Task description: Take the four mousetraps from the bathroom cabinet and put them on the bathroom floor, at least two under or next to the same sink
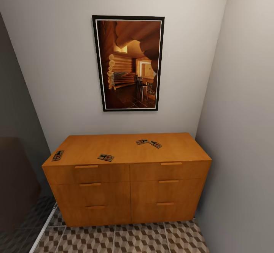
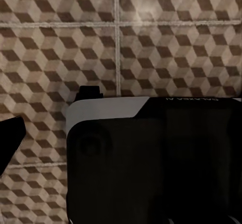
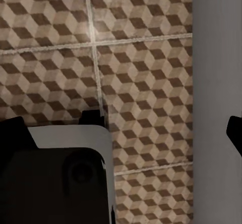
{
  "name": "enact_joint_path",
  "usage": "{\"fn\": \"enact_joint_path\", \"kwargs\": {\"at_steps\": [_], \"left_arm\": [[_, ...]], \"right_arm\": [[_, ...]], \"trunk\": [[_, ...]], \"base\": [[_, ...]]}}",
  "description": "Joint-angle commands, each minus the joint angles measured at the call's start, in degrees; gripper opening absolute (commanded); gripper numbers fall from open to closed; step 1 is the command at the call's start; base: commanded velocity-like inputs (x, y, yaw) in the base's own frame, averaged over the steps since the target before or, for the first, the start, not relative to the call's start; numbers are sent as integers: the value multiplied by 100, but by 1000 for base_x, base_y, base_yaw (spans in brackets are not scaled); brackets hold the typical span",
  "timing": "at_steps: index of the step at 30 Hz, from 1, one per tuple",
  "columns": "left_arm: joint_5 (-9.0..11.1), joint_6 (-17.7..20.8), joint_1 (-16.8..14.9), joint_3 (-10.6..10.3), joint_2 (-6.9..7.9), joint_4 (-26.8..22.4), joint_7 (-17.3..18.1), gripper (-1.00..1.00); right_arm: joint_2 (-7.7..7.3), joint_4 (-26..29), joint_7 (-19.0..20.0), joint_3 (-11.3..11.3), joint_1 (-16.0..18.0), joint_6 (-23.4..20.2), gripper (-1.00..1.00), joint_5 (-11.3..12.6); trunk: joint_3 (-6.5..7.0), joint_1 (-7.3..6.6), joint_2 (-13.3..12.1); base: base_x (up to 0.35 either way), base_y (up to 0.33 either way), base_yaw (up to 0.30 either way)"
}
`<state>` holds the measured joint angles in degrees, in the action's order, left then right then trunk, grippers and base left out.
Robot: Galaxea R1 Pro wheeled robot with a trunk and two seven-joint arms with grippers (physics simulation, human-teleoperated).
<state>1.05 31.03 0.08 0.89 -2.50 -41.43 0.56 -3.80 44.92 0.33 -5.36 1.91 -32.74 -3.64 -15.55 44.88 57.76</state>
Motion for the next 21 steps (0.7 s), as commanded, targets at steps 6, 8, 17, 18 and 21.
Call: {"fn": "enact_joint_path", "kwargs": {"at_steps": [6, 8, 17, 18, 21], "left_arm": [[-33, 87, 1, 8, 42, -383, 2, 100], [-90, 123, 1, 8, 77, -585, 3, 100], [-476, 679, -10, 12, 240, -1633, 6, 100], [-523, 766, -11, 11, 251, -1768, 6, 100], [-610, 923, -15, 12, 267, -2023, 8, 100]], "right_arm": [[2, 101, -16, -27, 6, -54, 100, -78], [-5, 159, -30, -24, 11, -60, 100, -87], [-104, 729, -58, -19, 38, -124, 100, -106], [-111, 813, -60, -18, 39, -142, 100, -107], [-121, 974, -63, -18, 45, -190, 100, -109]], "trunk": [[-7, 1, 5], [-7, 1, 5], [-7, 1, 5], [-7, 1, 5], [-7, 1, 5]], "base": [[0, 0, 0], [0, 0, 0], [0, 0, 0], [0, 0, 0], [0, 0, 0]]}}
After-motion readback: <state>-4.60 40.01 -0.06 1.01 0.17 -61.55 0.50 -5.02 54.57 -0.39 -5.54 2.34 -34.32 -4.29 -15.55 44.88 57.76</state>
